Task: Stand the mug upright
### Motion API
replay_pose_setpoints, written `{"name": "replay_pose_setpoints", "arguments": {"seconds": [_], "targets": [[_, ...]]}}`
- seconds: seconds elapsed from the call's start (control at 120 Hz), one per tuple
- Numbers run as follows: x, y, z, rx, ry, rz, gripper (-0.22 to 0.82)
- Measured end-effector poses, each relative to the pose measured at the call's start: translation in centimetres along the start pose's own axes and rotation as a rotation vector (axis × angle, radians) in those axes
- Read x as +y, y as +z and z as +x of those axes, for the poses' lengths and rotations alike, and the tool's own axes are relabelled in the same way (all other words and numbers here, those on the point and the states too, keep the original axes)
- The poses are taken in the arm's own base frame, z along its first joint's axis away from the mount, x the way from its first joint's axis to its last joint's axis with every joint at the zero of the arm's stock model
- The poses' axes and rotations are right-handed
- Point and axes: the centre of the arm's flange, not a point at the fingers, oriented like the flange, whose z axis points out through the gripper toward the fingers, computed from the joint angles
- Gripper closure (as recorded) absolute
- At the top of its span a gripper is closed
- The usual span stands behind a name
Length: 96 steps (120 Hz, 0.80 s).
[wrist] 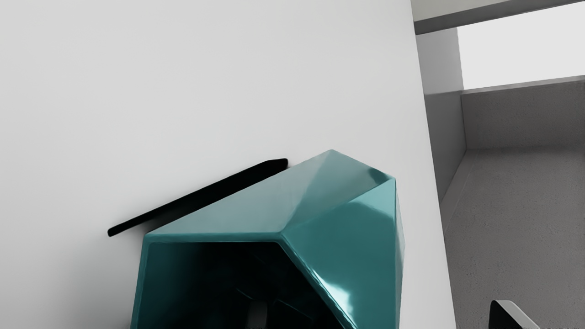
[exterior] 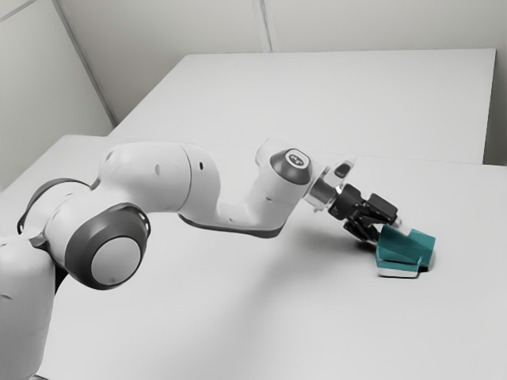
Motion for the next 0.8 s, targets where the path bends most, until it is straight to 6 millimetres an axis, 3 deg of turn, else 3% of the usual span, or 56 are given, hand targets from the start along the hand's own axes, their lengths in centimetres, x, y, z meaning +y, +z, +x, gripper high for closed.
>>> {"name": "replay_pose_setpoints", "arguments": {"seconds": [0.475,0.8], "targets": [[-0.3,1.1,-1.1,-0.011,-0.048,-0.056,0.37],[-0.3,1.2,-1.2,-0.015,-0.049,-0.062,0.64]]}}
